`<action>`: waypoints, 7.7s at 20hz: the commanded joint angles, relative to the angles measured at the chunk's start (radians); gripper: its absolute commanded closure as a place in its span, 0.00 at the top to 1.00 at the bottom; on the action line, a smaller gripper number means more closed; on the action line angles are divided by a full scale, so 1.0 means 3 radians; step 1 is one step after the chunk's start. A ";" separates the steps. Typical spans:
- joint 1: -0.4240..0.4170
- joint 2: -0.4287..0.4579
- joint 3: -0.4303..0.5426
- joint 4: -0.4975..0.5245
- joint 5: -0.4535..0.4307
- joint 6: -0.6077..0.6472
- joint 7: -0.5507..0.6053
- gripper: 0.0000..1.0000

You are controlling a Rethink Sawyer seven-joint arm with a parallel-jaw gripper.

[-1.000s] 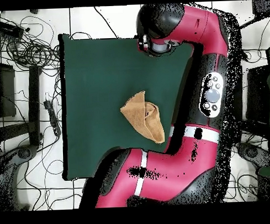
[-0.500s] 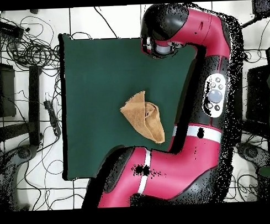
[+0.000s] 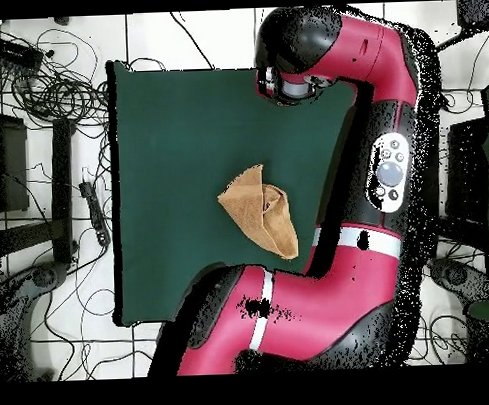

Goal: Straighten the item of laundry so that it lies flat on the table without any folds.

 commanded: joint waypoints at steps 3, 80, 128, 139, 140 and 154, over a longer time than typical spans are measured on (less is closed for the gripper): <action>0.0068 -0.0022 0.0165 0.0216 0.0044 0.0299 0.0337 1.00; 0.0135 -0.0781 0.0150 0.1751 -0.0103 -0.0697 0.0331 1.00; 0.0309 -0.0825 0.0219 0.1863 0.0045 -0.0818 0.0575 1.00; 0.0228 -0.0851 0.0189 0.1901 0.0027 -0.0788 0.0504 1.00; 0.0221 -0.0854 0.0189 0.1906 0.0027 -0.0784 0.0493 1.00; 0.0175 -0.0925 0.0257 0.2201 0.0003 -0.1236 0.0357 1.00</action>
